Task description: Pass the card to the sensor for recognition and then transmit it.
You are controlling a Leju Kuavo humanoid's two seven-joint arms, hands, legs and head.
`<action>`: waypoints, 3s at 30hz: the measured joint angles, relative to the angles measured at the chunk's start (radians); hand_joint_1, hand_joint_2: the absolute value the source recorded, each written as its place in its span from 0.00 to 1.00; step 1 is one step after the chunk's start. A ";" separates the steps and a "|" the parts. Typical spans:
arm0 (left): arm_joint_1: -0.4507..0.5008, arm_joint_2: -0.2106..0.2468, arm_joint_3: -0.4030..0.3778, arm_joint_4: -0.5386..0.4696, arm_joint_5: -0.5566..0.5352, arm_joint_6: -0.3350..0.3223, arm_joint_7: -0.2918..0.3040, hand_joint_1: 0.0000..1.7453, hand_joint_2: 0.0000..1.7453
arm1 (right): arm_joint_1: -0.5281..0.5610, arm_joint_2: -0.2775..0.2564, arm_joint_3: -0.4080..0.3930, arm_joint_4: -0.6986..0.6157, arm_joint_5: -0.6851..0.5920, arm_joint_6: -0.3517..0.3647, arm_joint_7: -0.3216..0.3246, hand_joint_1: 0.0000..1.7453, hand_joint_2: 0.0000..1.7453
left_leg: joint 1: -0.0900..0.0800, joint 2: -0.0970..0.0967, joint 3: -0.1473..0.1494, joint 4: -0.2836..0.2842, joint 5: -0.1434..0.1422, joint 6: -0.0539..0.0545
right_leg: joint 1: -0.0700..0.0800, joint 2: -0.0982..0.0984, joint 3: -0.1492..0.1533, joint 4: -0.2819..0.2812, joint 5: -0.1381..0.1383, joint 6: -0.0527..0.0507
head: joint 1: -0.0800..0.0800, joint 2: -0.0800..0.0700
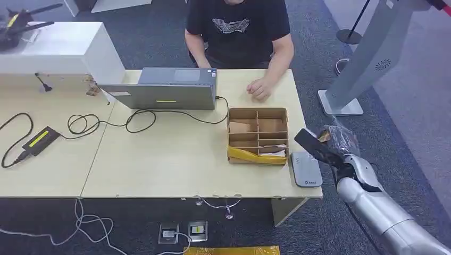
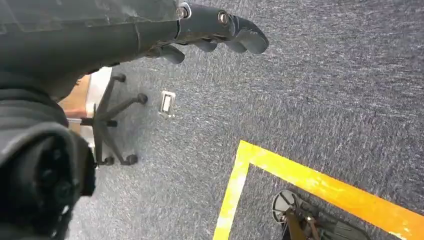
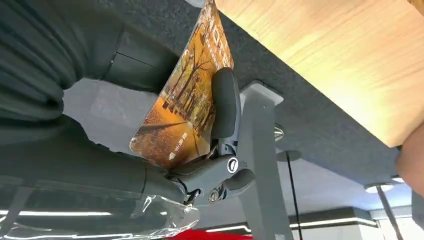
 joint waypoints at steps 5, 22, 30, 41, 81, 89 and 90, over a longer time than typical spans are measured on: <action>0.000 0.000 0.000 0.000 0.008 0.007 0.007 0.00 0.00 | -0.001 0.006 0.009 0.046 -0.020 -0.010 -0.019 1.00 1.00 | 0.000 0.000 0.000 0.000 0.000 0.000 | 0.000 0.000 0.000 0.000 0.000 0.000 | 0.000 0.000; 0.000 0.000 0.000 0.000 0.016 0.024 0.015 0.00 0.00 | 0.005 0.029 0.061 0.116 -0.038 -0.038 -0.052 1.00 1.00 | 0.000 0.000 0.000 0.000 0.000 0.000 | 0.000 0.000 0.000 0.000 0.000 0.000 | 0.000 0.000; 0.000 0.000 0.000 0.000 0.014 0.024 0.018 0.00 0.00 | 0.007 0.033 0.078 0.122 -0.038 -0.039 -0.052 1.00 1.00 | 0.000 0.000 0.000 0.000 0.000 0.000 | 0.000 0.000 0.000 0.000 0.000 0.000 | 0.000 0.000; 0.000 0.000 0.000 0.000 0.019 0.028 0.018 0.00 0.00 | 0.006 0.035 0.084 0.126 -0.048 -0.039 -0.052 1.00 1.00 | 0.000 0.000 0.000 0.000 0.000 0.000 | 0.000 0.000 0.000 0.000 0.000 0.000 | 0.000 0.000; 0.001 0.000 0.000 0.000 0.025 0.039 0.020 0.00 0.00 | -0.084 0.063 0.148 0.194 -0.108 -0.090 -0.018 1.00 1.00 | 0.000 0.001 0.001 0.000 0.000 0.000 | 0.000 0.001 0.001 0.000 0.001 -0.001 | 0.000 0.000; 0.001 -0.001 0.000 0.000 0.032 0.037 0.020 0.00 0.00 | -0.174 0.056 0.165 0.126 0.000 -0.064 0.053 1.00 1.00 | 0.000 0.002 0.001 0.000 0.000 0.000 | 0.000 0.001 0.001 0.000 0.001 -0.001 | 0.000 0.000; 0.001 -0.001 0.000 0.000 0.032 0.037 0.020 0.00 0.00 | -0.187 0.056 0.165 0.115 0.015 -0.053 0.061 1.00 1.00 | 0.000 0.002 0.002 0.000 0.000 0.000 | 0.000 0.001 0.001 0.000 0.001 -0.001 | 0.000 0.000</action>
